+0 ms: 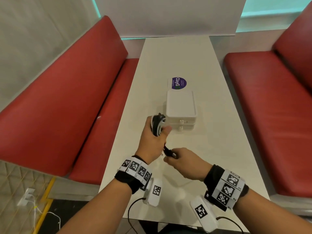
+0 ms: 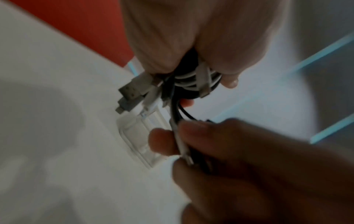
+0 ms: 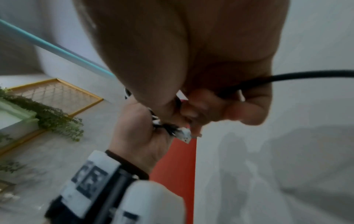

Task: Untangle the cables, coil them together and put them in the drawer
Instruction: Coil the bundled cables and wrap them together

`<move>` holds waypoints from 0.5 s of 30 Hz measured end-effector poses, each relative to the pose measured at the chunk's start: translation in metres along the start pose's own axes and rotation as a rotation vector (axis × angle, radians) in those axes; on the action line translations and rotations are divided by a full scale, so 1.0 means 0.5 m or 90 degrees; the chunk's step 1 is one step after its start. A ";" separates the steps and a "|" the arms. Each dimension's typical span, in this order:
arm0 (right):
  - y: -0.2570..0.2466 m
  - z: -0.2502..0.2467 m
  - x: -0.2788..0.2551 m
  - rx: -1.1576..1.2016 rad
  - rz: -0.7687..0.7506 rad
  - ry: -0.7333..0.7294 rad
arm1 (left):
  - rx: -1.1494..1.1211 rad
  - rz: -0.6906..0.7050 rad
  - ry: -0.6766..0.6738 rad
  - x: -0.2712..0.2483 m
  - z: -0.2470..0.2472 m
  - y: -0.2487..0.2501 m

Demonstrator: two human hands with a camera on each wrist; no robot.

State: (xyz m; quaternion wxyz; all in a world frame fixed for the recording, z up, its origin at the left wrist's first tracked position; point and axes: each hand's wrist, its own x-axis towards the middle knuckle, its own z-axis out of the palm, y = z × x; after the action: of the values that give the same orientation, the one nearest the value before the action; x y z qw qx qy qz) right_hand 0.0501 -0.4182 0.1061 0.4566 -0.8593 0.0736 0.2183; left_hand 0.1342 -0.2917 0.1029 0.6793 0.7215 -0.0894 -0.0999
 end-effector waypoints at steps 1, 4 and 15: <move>-0.006 -0.003 -0.004 -0.028 -0.007 -0.036 | 0.100 0.046 -0.021 0.000 -0.001 0.000; -0.032 -0.025 -0.021 -0.093 -0.039 -0.112 | 0.344 0.066 -0.075 0.007 -0.014 -0.002; -0.047 -0.129 -0.043 -0.101 -0.212 0.021 | 0.028 -0.350 -0.262 -0.051 0.000 -0.025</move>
State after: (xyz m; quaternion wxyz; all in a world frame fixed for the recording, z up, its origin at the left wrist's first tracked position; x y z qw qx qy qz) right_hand 0.0583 -0.4589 0.1645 0.4160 -0.8964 -0.0798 0.1309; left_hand 0.1096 -0.2842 0.0908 0.5792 0.6975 -0.0288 -0.4210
